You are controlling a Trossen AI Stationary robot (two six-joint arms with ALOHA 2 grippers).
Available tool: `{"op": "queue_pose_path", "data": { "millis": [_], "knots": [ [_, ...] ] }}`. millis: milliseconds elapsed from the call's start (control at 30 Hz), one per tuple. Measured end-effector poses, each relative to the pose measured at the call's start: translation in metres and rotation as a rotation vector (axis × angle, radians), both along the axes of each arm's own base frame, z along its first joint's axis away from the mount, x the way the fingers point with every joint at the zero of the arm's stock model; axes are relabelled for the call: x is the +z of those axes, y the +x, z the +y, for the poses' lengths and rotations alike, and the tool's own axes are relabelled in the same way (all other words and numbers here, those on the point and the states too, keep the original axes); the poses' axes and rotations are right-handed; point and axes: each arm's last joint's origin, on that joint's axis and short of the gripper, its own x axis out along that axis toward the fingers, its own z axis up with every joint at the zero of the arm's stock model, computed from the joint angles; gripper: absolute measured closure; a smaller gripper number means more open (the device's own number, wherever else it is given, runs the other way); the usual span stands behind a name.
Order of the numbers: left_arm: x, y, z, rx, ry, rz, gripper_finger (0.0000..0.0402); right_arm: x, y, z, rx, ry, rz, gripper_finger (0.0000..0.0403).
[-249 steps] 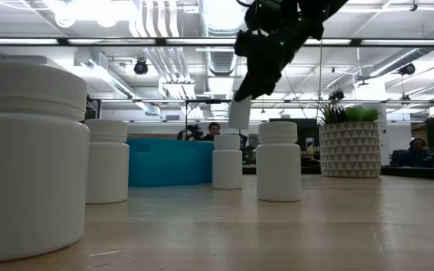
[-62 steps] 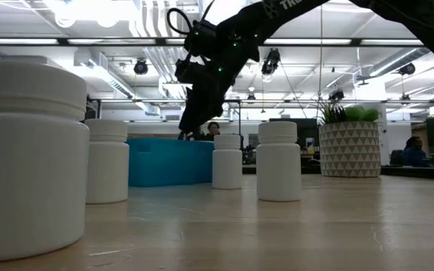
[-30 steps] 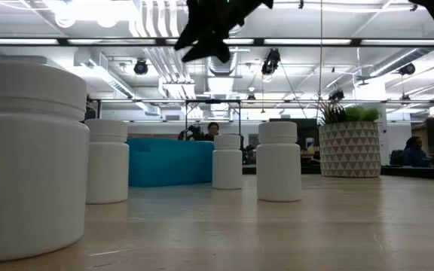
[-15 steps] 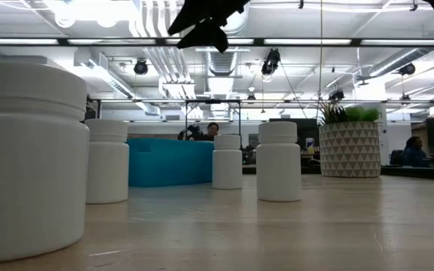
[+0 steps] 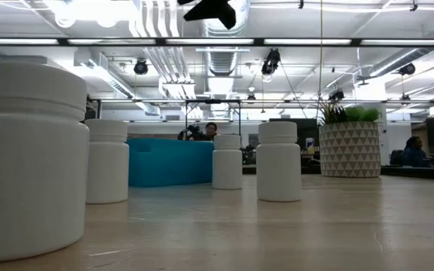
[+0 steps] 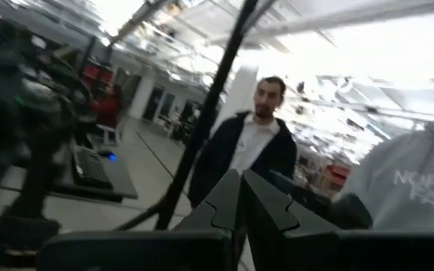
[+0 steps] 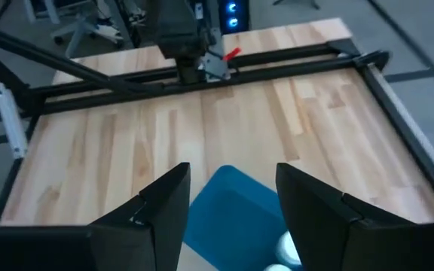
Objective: Pick and place pill bottles into a basket
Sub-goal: Put the bottom white pill bottle into the blue container
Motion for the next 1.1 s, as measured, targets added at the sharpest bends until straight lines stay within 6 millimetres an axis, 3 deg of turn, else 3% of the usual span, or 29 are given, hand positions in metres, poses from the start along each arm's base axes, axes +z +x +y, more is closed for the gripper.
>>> {"op": "queue_pose_path", "data": {
  "millis": [200,400,767,1100],
  "knots": [
    [-0.010,0.021,-0.017,-0.054,0.069,0.040,0.0401,0.014,-0.015,-0.003,-0.027,-0.034,-0.025,0.0213],
    [-0.013,0.027,-0.026,-0.092,0.076,0.055,0.0401,0.014,-0.037,-0.009,-0.112,-0.029,-0.014,0.0216],
    [-0.018,0.036,-0.032,0.012,0.163,0.058,0.0401,0.014,-0.067,-0.014,-0.173,0.018,-0.126,0.0228],
    [-0.026,0.047,-0.041,-0.009,0.303,0.322,0.0397,0.003,-0.072,-0.013,-0.188,0.030,-0.100,0.0230]
  ]
}}
